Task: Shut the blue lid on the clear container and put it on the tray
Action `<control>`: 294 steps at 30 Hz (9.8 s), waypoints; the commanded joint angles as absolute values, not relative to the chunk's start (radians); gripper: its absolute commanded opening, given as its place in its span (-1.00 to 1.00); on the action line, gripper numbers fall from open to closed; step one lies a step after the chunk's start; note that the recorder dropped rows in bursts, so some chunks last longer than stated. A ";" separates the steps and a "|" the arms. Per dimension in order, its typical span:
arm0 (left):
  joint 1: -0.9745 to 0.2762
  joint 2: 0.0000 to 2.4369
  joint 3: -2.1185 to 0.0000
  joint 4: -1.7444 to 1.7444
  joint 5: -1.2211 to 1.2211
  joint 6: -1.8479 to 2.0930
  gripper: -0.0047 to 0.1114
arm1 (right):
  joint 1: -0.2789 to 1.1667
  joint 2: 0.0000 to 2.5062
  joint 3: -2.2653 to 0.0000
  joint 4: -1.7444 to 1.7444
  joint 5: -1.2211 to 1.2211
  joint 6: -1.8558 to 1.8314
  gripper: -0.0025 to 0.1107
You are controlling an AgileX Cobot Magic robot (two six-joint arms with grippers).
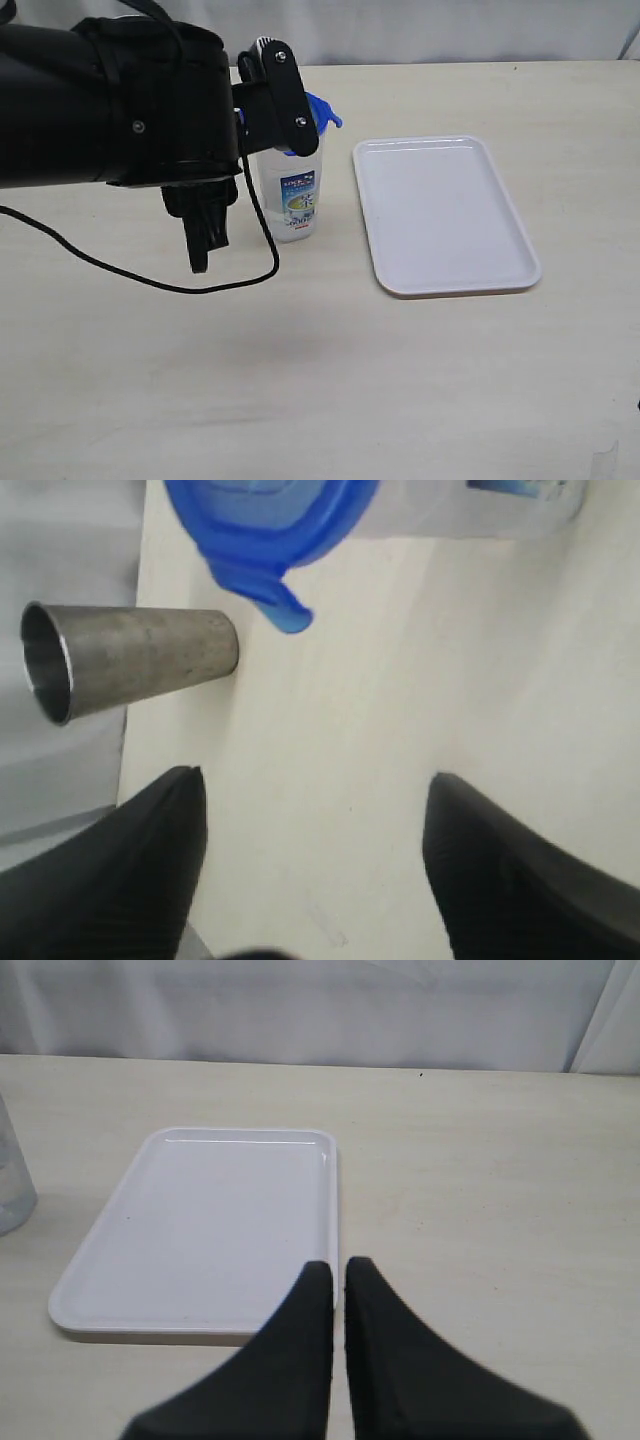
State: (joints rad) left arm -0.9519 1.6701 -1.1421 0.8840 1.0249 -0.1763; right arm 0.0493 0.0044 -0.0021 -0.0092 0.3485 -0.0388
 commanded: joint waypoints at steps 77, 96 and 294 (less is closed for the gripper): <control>0.004 2.018 -0.944 1.262 -1.200 -0.600 -0.92 | 0.045 0.103 -0.030 -0.244 -0.752 0.315 -0.88; -0.064 2.018 -0.944 1.238 -1.103 -0.578 -0.92 | 0.047 1.034 -0.361 -0.769 -0.809 0.614 -0.88; -0.066 2.018 -0.944 1.215 -1.163 -0.573 -0.92 | 0.538 1.858 -1.616 0.343 0.775 -0.461 -0.87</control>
